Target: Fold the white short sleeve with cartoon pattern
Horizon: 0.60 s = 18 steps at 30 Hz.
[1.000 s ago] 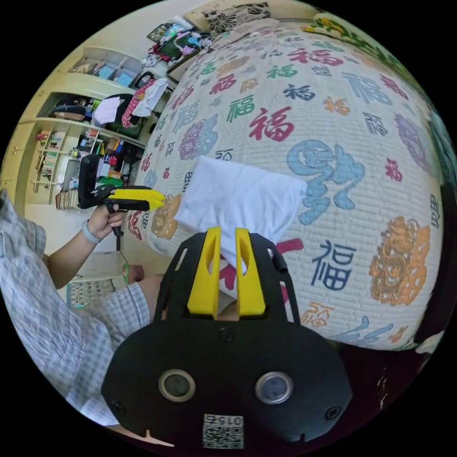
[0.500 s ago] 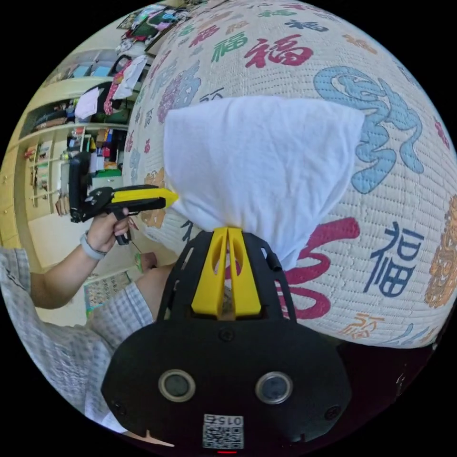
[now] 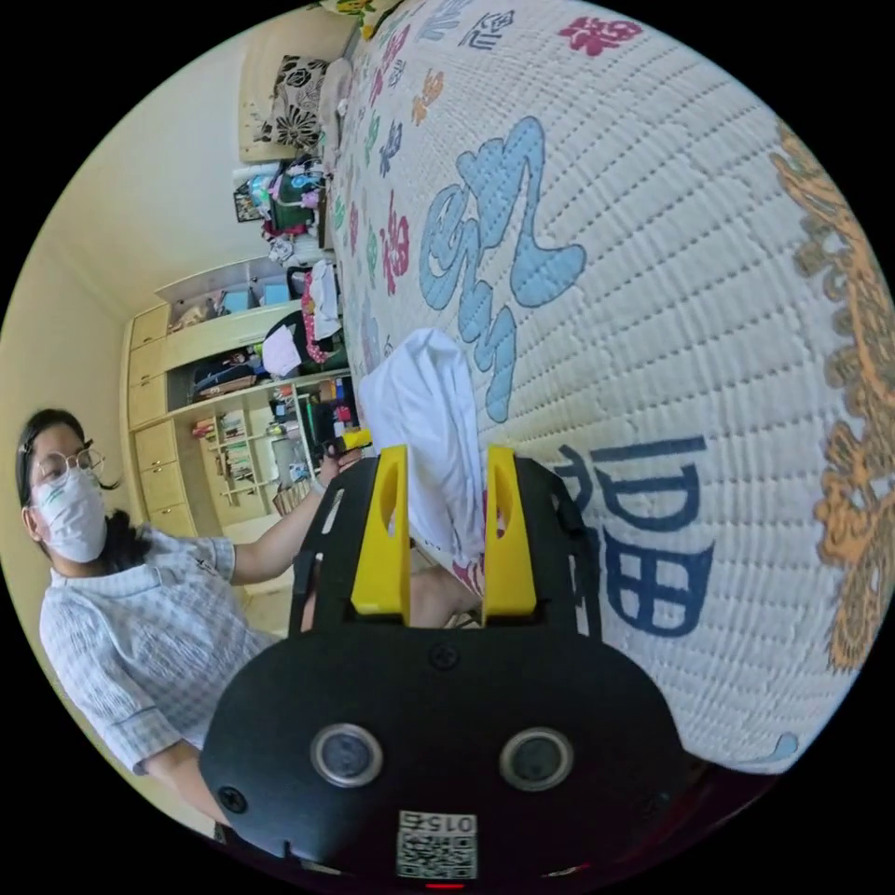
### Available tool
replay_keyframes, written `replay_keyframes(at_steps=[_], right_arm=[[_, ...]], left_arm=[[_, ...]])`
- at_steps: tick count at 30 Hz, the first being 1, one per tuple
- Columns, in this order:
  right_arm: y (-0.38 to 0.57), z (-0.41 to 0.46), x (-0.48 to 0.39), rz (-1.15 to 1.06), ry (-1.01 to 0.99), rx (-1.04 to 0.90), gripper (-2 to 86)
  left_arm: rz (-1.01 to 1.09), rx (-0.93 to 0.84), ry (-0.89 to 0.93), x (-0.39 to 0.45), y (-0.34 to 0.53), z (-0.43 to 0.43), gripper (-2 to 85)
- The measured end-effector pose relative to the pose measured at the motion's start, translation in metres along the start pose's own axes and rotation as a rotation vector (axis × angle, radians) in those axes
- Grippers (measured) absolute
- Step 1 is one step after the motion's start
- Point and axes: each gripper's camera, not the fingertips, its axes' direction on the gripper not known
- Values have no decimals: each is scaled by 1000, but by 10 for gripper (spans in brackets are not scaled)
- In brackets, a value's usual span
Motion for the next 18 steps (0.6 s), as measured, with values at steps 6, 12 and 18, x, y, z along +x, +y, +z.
replay_keyframes(at_steps=[6,12,18], right_arm=[[1,39,-49,-137,-44,-145,77],[17,58,-91,-128,-154,-149,48],[64,29,-180,-141,-137,-35,21]], left_arm=[[89,-67,125,-30,-15,38,138],[125,-153,179,-43,-41,97,85],[156,-112,159,-17,-47,91,63]])
